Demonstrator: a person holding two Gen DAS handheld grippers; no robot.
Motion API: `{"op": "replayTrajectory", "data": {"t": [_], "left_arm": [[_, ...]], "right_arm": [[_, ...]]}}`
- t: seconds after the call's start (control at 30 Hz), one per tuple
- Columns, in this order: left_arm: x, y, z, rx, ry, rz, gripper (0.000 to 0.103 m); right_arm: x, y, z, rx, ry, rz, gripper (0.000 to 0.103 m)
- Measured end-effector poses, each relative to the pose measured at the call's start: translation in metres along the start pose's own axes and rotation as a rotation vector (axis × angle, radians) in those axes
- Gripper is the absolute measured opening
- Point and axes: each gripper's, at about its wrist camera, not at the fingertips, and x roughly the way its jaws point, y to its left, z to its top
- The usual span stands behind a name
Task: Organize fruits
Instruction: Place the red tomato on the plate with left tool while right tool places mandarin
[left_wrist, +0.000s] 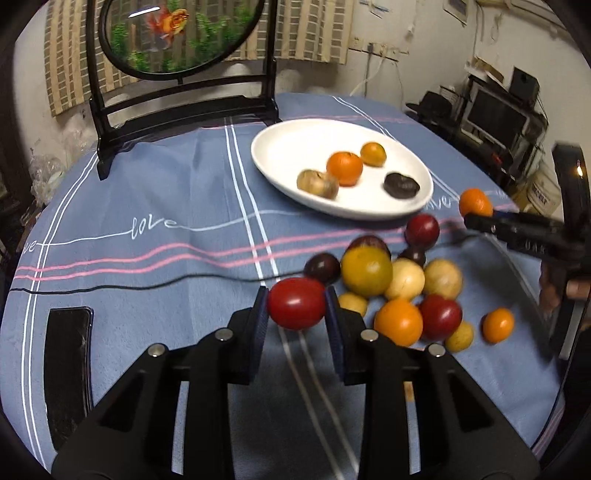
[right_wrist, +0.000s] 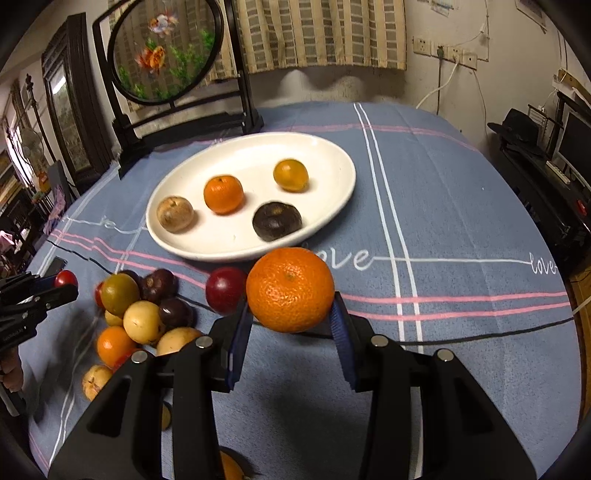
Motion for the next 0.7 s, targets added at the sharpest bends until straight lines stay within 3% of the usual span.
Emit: {"op": "replayTrajectory", "data": {"t": [0.1, 0.17, 0.27, 0.43, 0.57, 0.7], "left_arm": [[0.002, -0.003, 0.018, -0.015, -0.019, 0.051, 0.03], [0.0, -0.012, 0.036, 0.012, -0.099, 0.084, 0.03], [0.01, -0.025, 0.062, 0.043, -0.128, 0.073, 0.03], [0.032, -0.042, 0.088, 0.045, -0.141, 0.065, 0.03], [0.057, -0.043, 0.097, 0.021, -0.086, 0.087, 0.03], [0.079, -0.035, 0.103, -0.045, -0.034, 0.057, 0.031]], "right_arm": [[-0.002, 0.003, 0.002, 0.014, -0.021, 0.012, 0.042], [-0.005, 0.008, 0.004, 0.017, -0.045, 0.025, 0.042], [-0.012, 0.019, 0.011, 0.005, -0.084, 0.042, 0.043], [-0.006, 0.041, 0.032, -0.053, -0.078, 0.058, 0.043], [0.01, 0.05, 0.047, -0.067, -0.067, 0.063, 0.043], [0.038, 0.046, 0.055, 0.001, -0.01, 0.092, 0.044]]}}
